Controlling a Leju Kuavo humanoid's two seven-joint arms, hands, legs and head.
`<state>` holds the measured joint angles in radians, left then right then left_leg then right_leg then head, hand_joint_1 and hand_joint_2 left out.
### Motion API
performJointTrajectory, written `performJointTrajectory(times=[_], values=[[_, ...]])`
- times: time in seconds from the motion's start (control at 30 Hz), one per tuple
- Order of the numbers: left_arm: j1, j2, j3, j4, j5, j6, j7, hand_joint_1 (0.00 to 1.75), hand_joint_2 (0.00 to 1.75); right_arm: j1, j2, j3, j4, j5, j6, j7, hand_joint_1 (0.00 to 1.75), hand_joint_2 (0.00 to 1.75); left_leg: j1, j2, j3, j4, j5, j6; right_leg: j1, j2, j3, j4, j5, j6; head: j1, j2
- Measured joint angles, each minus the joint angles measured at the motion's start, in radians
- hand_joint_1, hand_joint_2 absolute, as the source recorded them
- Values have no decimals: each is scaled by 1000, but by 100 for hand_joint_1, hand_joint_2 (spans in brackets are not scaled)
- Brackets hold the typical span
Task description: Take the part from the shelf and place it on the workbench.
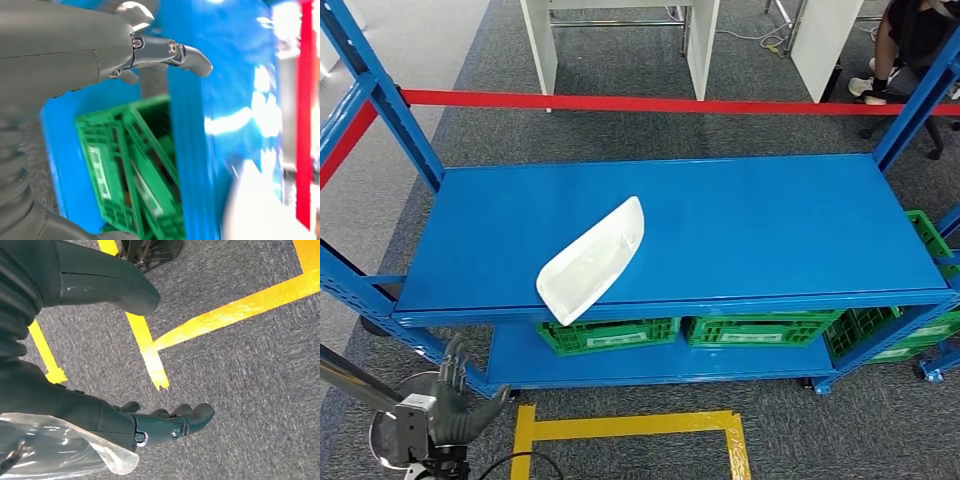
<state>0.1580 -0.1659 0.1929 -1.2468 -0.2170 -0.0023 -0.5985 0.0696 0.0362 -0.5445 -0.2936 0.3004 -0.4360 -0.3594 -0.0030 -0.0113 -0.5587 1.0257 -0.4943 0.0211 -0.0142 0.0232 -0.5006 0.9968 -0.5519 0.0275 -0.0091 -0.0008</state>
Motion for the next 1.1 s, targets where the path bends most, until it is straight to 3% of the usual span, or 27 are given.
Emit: performJointTrajectory(times=[0.57, 1.1], values=[[-13, 40, -416, -203, -367, 219, 22, 0, 175, -27, 10, -68, 35, 174, -12, 8, 0, 175, 0, 0, 1, 0, 0, 0, 0, 0, 9, 0, 0, 0, 0, 0], [-166, 58, -652, -181, -817, 381, 251, 0, 175, -45, 14, -99, 48, 295, 3, 22, 0, 175, 0, 0, 1, 1, 0, 0, 0, 0, 10, 0, 0, 0, 0, 0]])
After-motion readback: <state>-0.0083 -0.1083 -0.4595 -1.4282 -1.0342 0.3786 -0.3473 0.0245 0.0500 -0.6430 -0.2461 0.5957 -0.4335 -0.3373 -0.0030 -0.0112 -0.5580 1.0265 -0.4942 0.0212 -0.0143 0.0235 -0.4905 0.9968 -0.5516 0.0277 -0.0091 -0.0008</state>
